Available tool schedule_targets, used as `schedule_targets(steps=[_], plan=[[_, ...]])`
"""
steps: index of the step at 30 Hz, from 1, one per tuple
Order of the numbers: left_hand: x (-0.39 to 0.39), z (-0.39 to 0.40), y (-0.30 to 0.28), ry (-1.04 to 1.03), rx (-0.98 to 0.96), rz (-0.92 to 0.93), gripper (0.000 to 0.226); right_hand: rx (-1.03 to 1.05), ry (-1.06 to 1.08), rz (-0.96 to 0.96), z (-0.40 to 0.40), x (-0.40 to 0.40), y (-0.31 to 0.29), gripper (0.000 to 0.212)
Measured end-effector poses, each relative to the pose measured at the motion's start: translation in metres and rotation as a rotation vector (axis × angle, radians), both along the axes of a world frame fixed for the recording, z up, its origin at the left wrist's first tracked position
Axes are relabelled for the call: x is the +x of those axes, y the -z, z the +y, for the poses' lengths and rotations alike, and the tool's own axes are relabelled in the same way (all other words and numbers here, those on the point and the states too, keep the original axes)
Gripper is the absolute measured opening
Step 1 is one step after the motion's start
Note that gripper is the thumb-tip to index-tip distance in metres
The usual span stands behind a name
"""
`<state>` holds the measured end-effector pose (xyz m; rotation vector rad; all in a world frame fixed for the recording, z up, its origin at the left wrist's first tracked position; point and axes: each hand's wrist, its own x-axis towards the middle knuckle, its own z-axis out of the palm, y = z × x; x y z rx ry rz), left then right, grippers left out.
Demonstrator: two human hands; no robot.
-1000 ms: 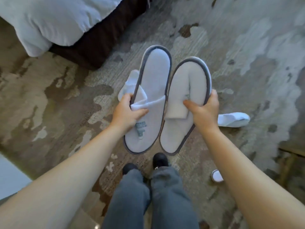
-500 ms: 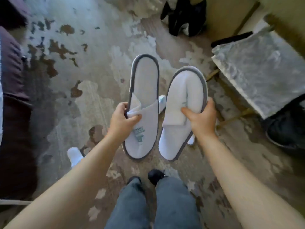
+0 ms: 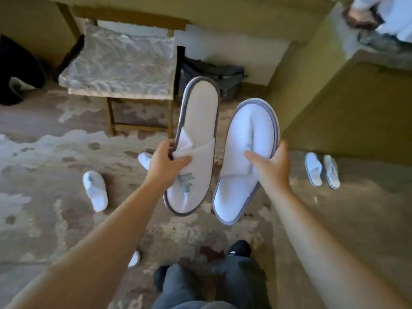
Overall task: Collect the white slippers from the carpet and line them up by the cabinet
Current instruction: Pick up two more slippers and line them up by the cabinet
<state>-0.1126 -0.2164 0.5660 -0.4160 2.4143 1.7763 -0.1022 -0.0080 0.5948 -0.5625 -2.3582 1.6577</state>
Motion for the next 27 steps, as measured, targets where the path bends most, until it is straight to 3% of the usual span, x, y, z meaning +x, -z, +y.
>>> schedule_targets(steps=[9, 17, 22, 27], plan=[[-0.057, 0.214, 0.004, 0.280, -0.080, 0.000, 0.038, -0.109, 0.281, 0.050, 0.202, -0.004, 0.011, 0.046], [-0.098, 0.382, 0.011, 0.516, -0.170, -0.020, 0.035, -0.130, 0.522, -0.009, 0.355, -0.009, 0.025, 0.062], [-0.138, 0.490, 0.022, 0.694, -0.181, -0.026, 0.035, -0.127, 0.678, -0.015, 0.451, -0.025, 0.036, 0.045], [-0.193, 0.607, 0.027, 0.818, -0.111, -0.057, 0.040, -0.131, 0.804, -0.016, 0.554, -0.056, 0.038, 0.047]])
